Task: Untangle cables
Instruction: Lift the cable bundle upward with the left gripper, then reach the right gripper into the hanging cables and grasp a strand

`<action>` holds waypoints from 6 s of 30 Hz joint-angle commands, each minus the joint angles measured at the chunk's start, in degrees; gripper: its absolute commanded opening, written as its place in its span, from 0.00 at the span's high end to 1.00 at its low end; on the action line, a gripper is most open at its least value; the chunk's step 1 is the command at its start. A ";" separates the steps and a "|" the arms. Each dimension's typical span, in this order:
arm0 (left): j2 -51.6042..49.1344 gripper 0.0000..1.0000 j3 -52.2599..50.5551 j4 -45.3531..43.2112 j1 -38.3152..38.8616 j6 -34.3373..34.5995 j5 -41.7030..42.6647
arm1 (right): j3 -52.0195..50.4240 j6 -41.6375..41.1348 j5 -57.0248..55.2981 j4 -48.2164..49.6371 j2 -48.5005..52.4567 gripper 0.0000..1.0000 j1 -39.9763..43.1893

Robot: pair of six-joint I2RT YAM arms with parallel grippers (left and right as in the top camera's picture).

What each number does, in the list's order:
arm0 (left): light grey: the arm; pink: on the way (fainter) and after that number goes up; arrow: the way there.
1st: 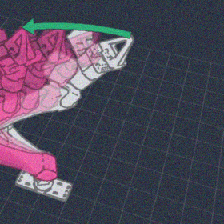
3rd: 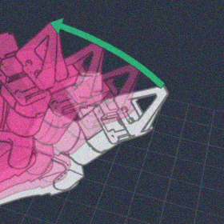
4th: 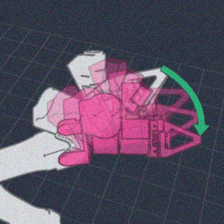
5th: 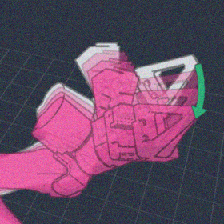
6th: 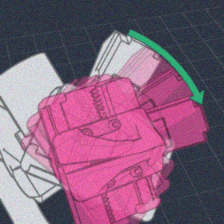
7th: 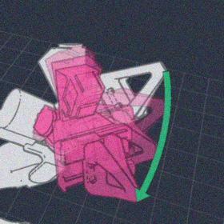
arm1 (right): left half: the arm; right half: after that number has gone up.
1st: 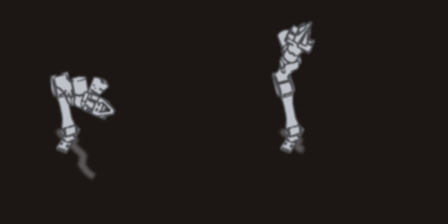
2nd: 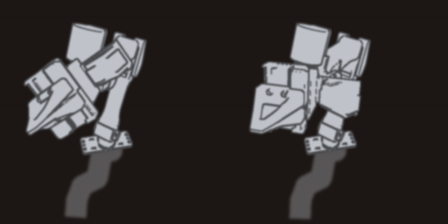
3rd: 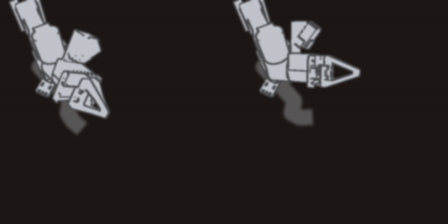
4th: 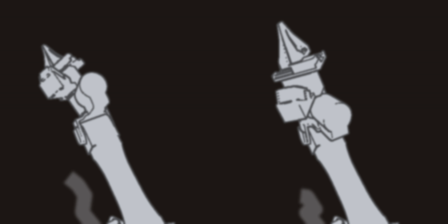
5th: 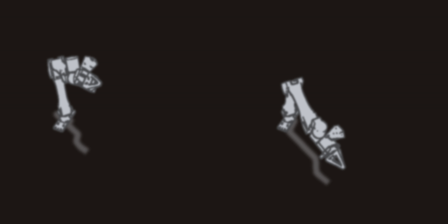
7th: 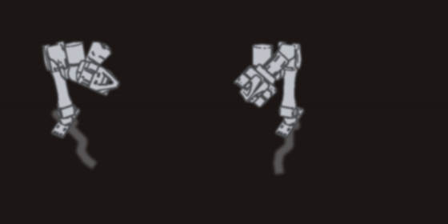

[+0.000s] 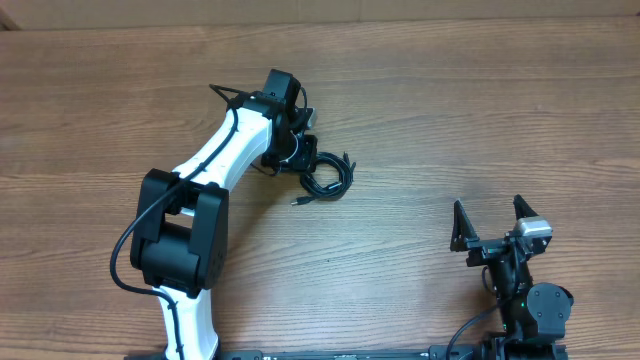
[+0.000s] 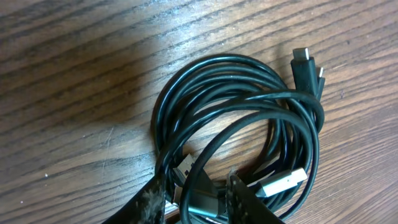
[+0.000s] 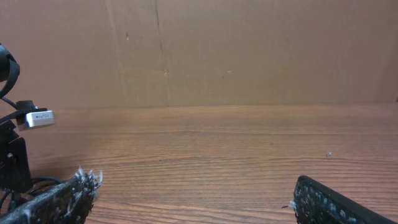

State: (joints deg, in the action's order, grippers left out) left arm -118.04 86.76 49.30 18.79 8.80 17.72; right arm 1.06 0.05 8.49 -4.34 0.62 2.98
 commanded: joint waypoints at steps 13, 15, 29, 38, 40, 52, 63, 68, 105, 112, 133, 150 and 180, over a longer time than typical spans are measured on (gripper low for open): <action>-0.33 0.96 6.36 3.37 -0.11 0.63 0.09 | -0.59 0.24 -0.76 0.20 -0.46 0.00 0.13; -0.33 0.96 11.41 7.85 -0.55 0.66 1.40 | -0.59 0.24 -0.79 0.20 -0.46 0.00 0.13; -0.26 0.96 50.53 30.14 -1.62 6.25 20.48 | -0.59 0.22 -0.76 0.20 -0.46 0.00 0.13; -0.13 0.96 69.55 31.85 -1.42 10.99 13.16 | -0.59 0.24 -0.76 0.20 -0.46 0.00 0.13; -0.13 0.96 69.96 36.39 0.02 16.41 -9.14 | -0.59 0.24 -0.76 0.20 -0.46 0.00 0.13; 1.44 0.96 70.27 37.05 1.18 8.72 8.31 | -0.59 0.24 -0.76 0.20 -0.46 0.00 0.13; 1.53 0.96 69.33 47.50 -0.35 16.31 -27.56 | -0.59 0.24 -0.79 0.20 -0.46 0.00 0.13; 2.12 0.96 70.03 46.05 0.39 10.27 4.50 | -0.59 0.24 -0.76 0.20 -0.46 0.00 0.13; 5.44 0.96 70.12 44.35 5.86 28.17 6.05 | 38.23 -11.39 32.17 -18.71 20.81 0.00 0.09; 5.44 0.96 70.12 44.44 6.01 33.53 6.08 | 57.11 -9.77 46.80 -29.53 41.44 0.00 -1.38; 5.44 0.96 70.12 43.41 5.88 48.02 18.21 | 57.53 -13.84 17.03 -5.53 72.81 0.57 -32.24; 5.35 0.96 70.10 44.54 2.82 48.22 -21.97 | 61.44 -31.28 17.86 -5.57 67.21 0.96 -32.17; 5.31 0.96 69.90 34.93 0.68 36.54 5.27 | 80.24 -26.80 11.47 -30.97 78.53 0.28 -32.17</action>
State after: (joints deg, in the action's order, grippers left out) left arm -113.99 156.14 86.37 19.46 50.61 13.06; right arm 81.30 -26.96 21.47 -34.44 74.96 -29.12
